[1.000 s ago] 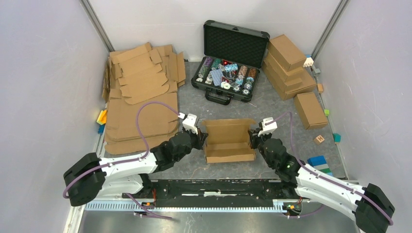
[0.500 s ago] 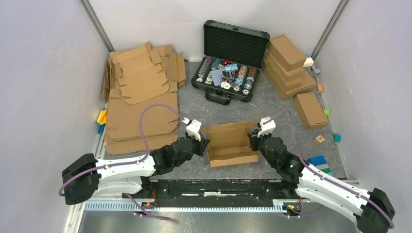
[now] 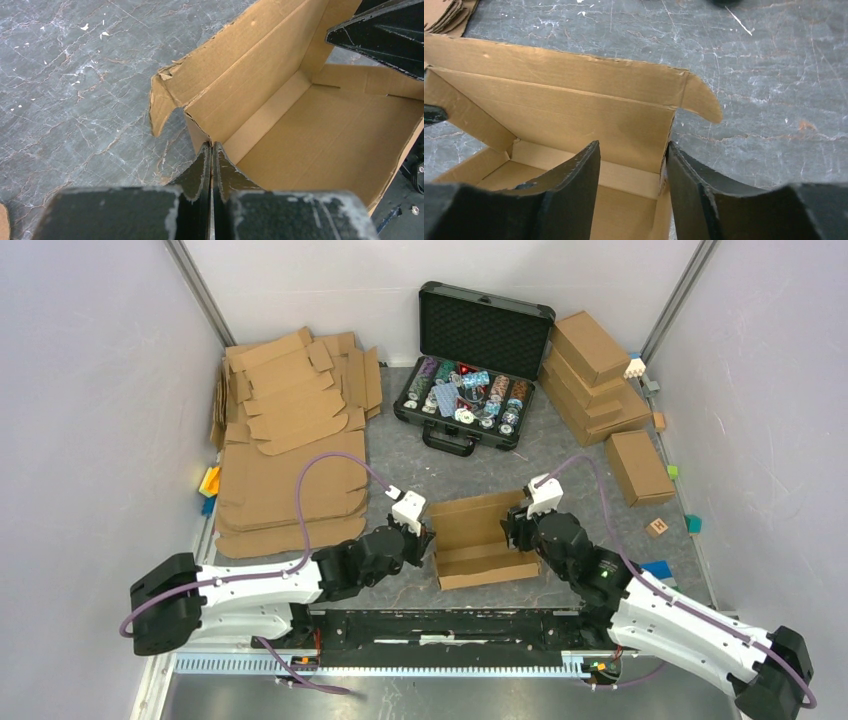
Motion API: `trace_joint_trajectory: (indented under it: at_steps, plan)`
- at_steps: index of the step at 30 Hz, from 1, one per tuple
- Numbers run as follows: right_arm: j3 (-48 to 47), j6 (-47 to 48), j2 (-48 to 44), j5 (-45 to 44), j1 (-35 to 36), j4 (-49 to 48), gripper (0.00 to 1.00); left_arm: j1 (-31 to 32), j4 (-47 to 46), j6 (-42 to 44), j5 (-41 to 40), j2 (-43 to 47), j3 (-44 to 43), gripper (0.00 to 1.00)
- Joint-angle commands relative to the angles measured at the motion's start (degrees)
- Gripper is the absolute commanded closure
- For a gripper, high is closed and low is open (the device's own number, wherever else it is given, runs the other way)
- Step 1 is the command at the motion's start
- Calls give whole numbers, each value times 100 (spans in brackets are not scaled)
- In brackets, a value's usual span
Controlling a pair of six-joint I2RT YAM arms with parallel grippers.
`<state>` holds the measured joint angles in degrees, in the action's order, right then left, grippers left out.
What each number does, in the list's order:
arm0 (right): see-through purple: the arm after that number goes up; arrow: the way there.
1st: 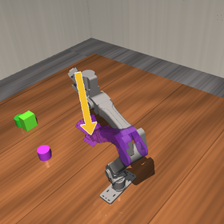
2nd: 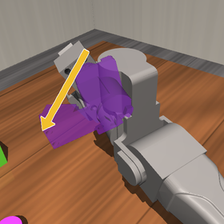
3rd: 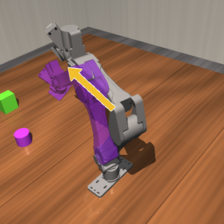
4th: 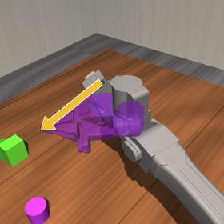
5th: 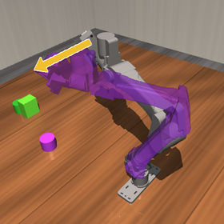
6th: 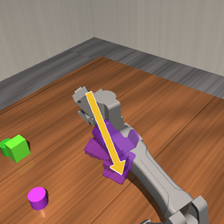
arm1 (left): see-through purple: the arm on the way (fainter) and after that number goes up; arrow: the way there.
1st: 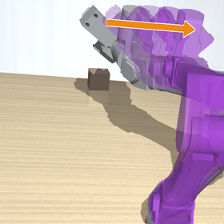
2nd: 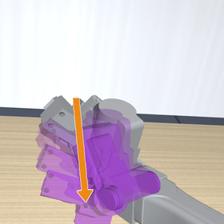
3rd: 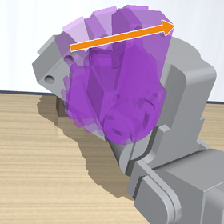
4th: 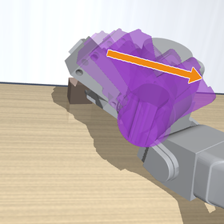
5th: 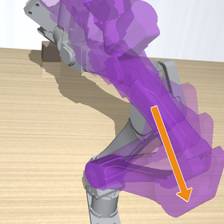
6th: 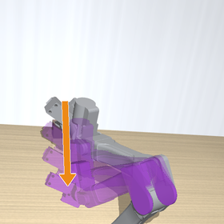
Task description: Fold the paper box
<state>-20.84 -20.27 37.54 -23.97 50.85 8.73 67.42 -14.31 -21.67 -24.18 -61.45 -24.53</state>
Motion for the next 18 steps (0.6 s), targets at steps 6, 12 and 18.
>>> trace_joint_trajectory:
  at_steps: [6,12,18]
  plan:
    - [-1135,338,146,663,90,723,19,164,235,157,0,-220,-293,98]
    - [-1449,404,301,792,92,1234,2,215,286,140,-50,-330,-389,98]
    - [-1142,17,278,1095,90,1186,12,273,306,115,-117,-422,-474,98]
